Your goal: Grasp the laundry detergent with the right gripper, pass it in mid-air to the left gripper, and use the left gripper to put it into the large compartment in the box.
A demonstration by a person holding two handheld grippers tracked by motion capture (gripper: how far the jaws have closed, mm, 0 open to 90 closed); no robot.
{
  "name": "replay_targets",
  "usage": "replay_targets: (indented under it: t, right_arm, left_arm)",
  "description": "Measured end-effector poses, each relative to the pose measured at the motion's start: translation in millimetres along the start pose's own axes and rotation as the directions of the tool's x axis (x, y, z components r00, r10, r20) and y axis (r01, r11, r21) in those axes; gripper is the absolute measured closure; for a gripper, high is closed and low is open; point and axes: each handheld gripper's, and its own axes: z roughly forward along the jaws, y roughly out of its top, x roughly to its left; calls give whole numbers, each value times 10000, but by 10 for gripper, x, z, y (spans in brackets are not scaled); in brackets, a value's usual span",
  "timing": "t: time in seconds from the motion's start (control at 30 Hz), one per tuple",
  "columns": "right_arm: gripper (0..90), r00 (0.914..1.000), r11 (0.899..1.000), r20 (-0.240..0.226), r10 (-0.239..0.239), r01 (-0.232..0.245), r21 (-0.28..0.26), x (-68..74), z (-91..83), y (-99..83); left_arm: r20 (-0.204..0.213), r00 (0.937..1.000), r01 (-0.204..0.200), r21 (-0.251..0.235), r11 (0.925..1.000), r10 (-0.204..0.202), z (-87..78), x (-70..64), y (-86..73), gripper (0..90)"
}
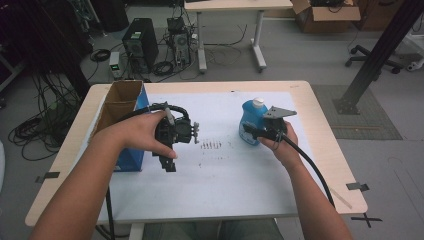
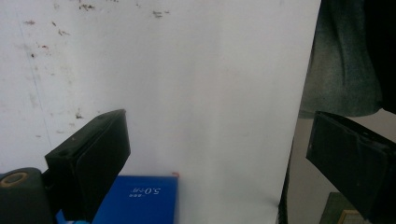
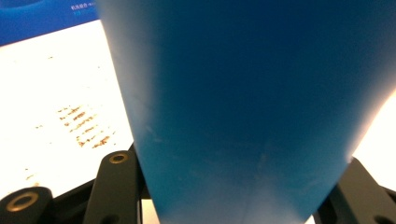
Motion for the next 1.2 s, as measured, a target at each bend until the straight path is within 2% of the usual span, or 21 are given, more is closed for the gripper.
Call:
replay_targets:
  t: [0.17,0.4,0.53,0.67,0.9,1.1,1.2]
  right_arm:
    - [466,9991,9998,-384,-196,200,85,-4,-104,68]
    - [465,9902,9975,-1209,-701,702,-34,51,-298,195]
    - [464,9790,9962,-1846,-870,850,-188,66,-422,268]
    - [463,9643,9924,-2349,-1225,1221,-162,99,-512,332]
    - [462,9339,9869,-3206,-1585,1603,-209,149,-615,382]
    - [460,8916,9768,-4025,-2074,2113,-352,243,-663,406]
    - [459,8647,9711,-4468,-2295,2347,-447,297,-665,405]
  left_arm:
    - [-47,10000,-8,-22,10000,8,-41,-7,1,65]
    - [-42,10000,44,-20,10000,-44,-53,-2,13,65]
    - [-120,9999,55,25,10000,-55,-66,-8,30,63]
    - [-200,9998,31,-29,10000,-31,-116,-22,40,62]
    - [-255,9997,-14,-58,10000,13,-183,-57,62,62]
    - [-267,9996,-66,-136,9999,62,-219,-86,89,62]
    - [-273,9996,-110,-146,9998,106,-235,-99,109,62]
